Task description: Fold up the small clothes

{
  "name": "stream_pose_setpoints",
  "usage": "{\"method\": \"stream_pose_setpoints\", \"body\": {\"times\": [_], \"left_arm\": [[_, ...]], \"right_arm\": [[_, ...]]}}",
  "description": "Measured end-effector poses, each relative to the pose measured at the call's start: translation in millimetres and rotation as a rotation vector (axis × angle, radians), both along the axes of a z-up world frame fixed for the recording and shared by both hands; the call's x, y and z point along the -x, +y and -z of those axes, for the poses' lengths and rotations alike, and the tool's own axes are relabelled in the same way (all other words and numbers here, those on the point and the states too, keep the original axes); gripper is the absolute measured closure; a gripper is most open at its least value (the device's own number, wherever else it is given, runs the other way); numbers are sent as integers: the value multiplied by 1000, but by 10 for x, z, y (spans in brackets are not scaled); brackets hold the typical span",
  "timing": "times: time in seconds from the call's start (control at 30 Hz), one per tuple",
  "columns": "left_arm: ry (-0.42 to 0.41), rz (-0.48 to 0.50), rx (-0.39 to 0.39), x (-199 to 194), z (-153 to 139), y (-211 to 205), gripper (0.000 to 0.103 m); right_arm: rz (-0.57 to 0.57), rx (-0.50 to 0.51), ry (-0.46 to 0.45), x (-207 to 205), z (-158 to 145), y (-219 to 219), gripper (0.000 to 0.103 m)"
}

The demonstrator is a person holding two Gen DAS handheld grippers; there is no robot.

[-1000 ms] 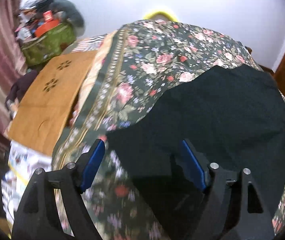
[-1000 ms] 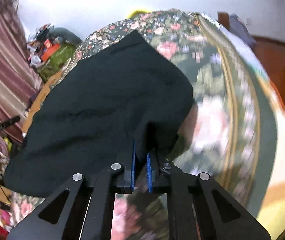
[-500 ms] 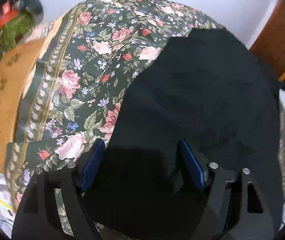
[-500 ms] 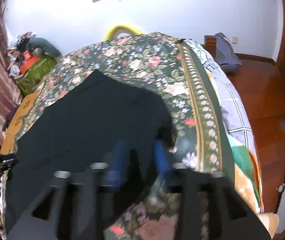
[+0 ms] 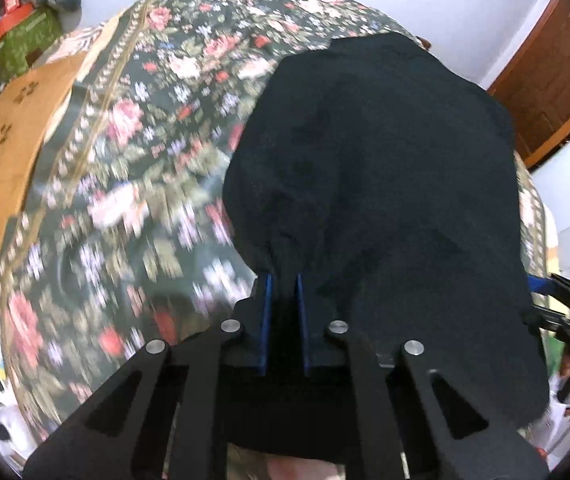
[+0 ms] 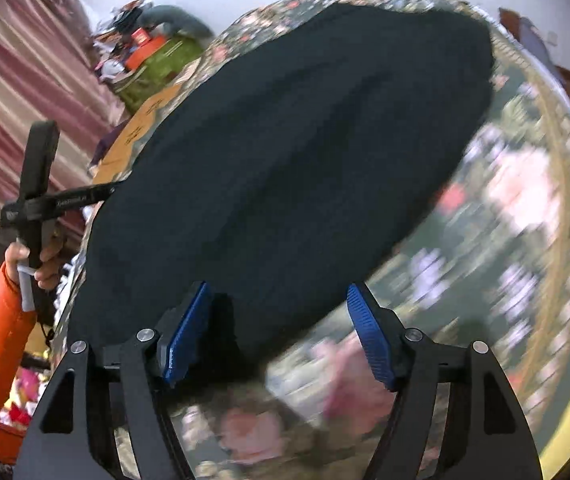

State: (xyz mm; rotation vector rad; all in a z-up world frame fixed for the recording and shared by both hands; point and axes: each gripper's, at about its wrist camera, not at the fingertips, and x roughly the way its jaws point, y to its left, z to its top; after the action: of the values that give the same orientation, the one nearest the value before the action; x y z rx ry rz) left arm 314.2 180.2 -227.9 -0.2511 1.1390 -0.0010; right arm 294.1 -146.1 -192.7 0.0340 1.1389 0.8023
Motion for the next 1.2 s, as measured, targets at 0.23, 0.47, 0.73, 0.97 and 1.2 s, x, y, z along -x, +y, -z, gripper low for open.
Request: {"method": "stream_pose_setpoints", "body": {"times": [0.23, 0.47, 0.73, 0.97, 1.2], "left_arm": [[-5, 26, 63, 505, -125, -250, 92], [-1, 90, 132, 799, -218, -631, 92], [-56, 22, -85, 982, -458, -688, 58], [-60, -44, -7, 1127, -471, -436, 30], [30, 0, 97, 1032, -124, -674, 29]], "right_arm": [[-5, 74, -44, -25, -9, -209, 80], [77, 213, -108, -62, -46, -611, 95], [134, 143, -145, 193, -456, -968, 54], [121, 99, -150, 397, -432, -922, 30], [75, 88, -25, 454, -76, -717, 30]]}}
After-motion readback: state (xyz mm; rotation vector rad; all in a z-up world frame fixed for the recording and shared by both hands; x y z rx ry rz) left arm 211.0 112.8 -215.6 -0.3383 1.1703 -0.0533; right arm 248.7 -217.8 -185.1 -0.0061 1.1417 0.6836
